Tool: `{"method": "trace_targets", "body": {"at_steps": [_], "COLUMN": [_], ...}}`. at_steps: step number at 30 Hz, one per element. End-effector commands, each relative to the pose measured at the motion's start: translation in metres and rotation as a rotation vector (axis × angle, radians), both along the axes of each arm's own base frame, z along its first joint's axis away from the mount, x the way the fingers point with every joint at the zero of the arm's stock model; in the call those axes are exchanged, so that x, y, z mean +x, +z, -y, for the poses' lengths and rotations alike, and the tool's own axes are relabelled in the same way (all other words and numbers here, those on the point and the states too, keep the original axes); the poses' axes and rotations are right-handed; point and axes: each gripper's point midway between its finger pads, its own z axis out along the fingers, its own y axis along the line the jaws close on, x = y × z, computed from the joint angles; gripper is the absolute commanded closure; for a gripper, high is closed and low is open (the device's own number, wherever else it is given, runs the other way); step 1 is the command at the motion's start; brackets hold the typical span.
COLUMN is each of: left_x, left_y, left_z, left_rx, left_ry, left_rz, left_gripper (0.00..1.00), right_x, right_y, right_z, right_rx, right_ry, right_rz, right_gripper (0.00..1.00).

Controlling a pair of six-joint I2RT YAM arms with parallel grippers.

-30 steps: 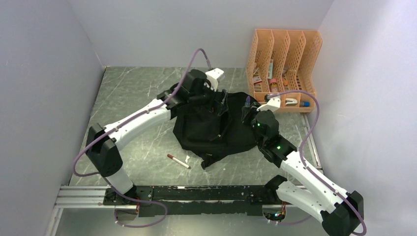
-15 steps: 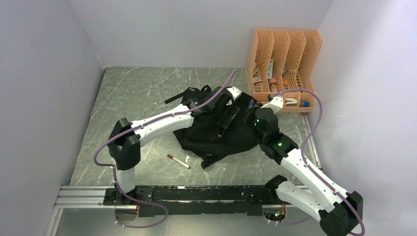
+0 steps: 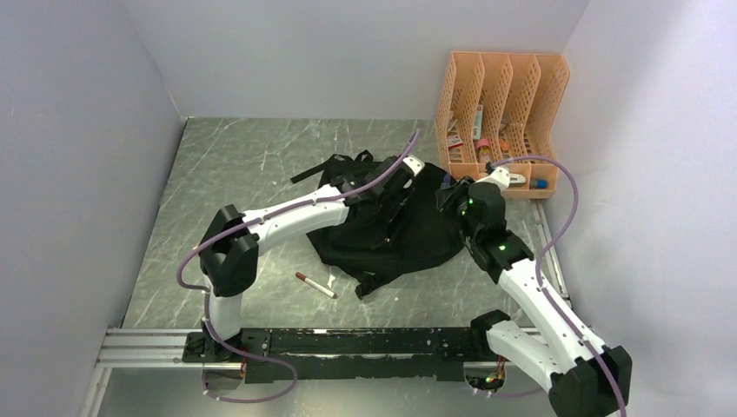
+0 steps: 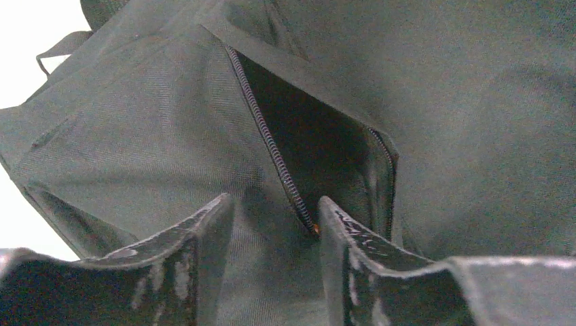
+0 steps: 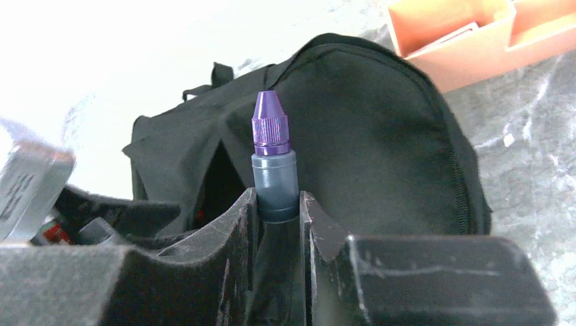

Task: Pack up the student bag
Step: Place the stationery in the student bag.

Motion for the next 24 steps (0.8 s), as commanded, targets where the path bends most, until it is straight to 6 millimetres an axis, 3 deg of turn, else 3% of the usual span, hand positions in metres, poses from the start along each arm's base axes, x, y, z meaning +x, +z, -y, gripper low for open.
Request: {"method": "trace_targets", "body": {"at_steps": [1,7,12,24], "left_x": [0.006,0.003,0.0,-0.003], "left_y": [0.013,0.019,0.026,0.037], "left_z": [0.002,0.002,0.004,0.005], "left_rx": [-0.013,-0.038,-0.064,-0.117], "left_ry": [0.013,0.007,0.002,0.004], "left_rz": [0.037,0.039,0.036,0.043], "left_gripper": [0.52,0.79,0.94,0.95], "right_x": [0.004,0.003,0.002,0.002], "right_y": [-0.009,-0.014,-0.028,-0.049], "right_z": [-0.003,-0.03,-0.049,-0.071], "right_rx": [0.121,0.185,0.207,0.229], "right_ry": [0.091,0.284,0.396,0.542], "right_rz": [-0.041,-0.058,-0.107,-0.205], "right_gripper": [1.0,1.0,1.0,1.0]}}
